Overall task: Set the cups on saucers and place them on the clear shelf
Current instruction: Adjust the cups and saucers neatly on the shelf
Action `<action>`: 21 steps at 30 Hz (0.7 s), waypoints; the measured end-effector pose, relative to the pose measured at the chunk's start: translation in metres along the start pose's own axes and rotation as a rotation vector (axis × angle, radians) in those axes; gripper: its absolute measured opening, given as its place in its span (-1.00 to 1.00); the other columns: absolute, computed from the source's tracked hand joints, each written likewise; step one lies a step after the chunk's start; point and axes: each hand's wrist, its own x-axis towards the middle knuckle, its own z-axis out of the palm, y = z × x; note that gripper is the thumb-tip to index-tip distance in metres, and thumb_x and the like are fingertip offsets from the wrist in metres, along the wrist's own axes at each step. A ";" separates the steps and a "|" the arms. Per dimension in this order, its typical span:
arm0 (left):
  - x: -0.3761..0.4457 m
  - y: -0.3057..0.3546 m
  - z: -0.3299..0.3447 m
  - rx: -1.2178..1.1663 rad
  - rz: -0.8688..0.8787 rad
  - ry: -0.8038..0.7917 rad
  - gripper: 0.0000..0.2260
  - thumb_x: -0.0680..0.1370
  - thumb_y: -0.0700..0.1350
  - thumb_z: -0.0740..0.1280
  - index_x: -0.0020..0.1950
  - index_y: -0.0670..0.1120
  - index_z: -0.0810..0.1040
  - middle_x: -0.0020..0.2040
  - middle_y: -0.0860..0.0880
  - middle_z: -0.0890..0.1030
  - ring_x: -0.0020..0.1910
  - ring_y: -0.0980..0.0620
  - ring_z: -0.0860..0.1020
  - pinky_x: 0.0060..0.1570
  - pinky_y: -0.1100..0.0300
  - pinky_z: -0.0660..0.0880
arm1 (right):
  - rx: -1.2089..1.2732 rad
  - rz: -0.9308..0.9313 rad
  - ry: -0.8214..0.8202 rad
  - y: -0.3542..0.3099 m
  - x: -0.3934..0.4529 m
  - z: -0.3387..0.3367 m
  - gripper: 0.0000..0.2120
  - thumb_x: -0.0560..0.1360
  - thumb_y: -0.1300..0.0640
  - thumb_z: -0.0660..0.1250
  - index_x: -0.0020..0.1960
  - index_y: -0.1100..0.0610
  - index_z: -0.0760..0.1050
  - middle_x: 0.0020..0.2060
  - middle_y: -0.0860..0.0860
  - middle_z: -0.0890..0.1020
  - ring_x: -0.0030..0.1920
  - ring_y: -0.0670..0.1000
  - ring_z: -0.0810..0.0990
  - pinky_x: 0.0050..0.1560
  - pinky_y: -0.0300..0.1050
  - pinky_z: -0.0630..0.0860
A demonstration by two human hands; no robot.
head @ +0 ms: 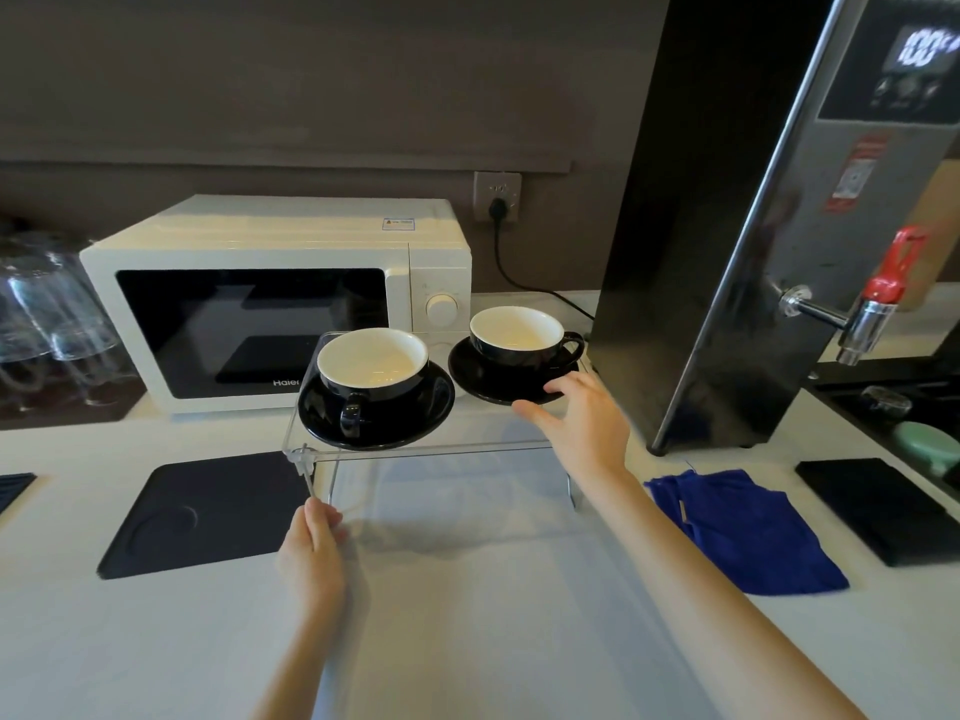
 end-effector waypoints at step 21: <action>-0.001 -0.004 0.005 0.010 0.069 -0.053 -0.66 0.60 -0.05 0.02 -0.23 -0.12 0.48 -0.22 -0.03 0.57 -0.13 -0.15 0.53 -0.11 0.03 0.39 | 0.094 0.039 -0.045 0.001 0.007 -0.006 -0.58 0.42 0.05 0.40 0.23 0.17 0.48 0.22 0.08 0.55 0.29 0.07 0.39 0.15 -0.12 0.35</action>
